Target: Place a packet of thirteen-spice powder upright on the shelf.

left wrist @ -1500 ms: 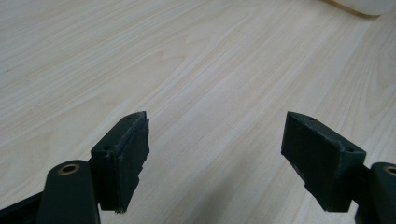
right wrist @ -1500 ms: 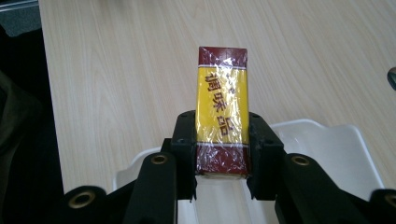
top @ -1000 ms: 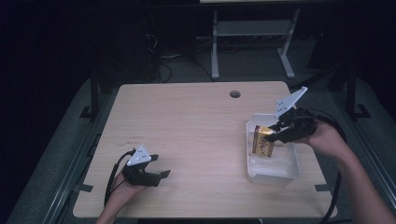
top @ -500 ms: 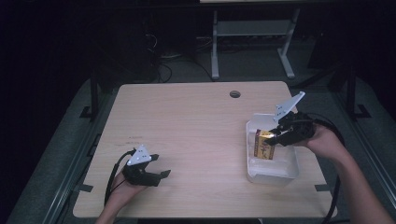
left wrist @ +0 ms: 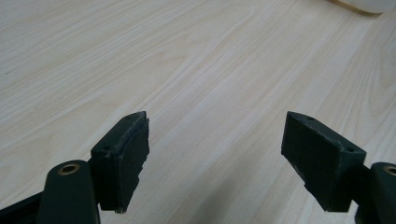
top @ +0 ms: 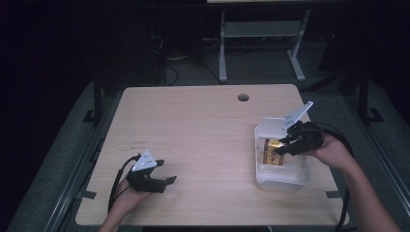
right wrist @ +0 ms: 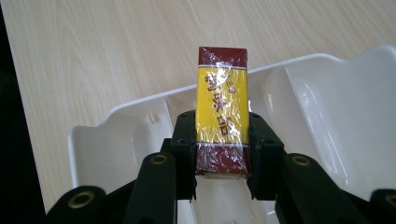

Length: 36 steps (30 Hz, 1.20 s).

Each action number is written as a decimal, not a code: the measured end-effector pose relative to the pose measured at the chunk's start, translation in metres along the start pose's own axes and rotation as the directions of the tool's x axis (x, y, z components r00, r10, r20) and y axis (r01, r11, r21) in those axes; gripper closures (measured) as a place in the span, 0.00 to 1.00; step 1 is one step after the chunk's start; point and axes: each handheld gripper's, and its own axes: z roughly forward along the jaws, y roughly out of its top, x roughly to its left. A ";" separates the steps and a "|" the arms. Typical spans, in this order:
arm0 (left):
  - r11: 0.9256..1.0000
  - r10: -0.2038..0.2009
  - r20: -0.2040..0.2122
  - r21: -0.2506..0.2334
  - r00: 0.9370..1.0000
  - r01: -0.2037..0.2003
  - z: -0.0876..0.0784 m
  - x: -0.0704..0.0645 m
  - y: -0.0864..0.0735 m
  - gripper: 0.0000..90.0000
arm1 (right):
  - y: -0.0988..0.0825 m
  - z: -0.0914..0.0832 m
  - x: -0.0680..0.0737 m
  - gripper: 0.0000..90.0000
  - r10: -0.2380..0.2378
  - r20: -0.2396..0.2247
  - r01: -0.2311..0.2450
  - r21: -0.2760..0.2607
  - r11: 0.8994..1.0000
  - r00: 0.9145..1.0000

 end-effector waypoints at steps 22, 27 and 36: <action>1.000 -0.002 -0.001 -0.001 1.000 0.002 -0.001 0.000 0.001 0.26 | -0.021 0.003 -0.002 0.71 0.056 0.007 -0.056 -0.005 0.998 0.998; 1.000 -0.002 0.000 0.001 1.000 0.002 0.000 0.000 0.001 0.26 | -0.023 0.005 -0.001 0.68 0.059 0.010 -0.059 0.001 0.998 0.998; 1.000 -0.008 -0.002 0.000 1.000 0.008 -0.001 0.002 0.000 0.26 | -0.026 0.013 -0.001 0.66 0.061 0.023 -0.062 0.064 0.996 0.998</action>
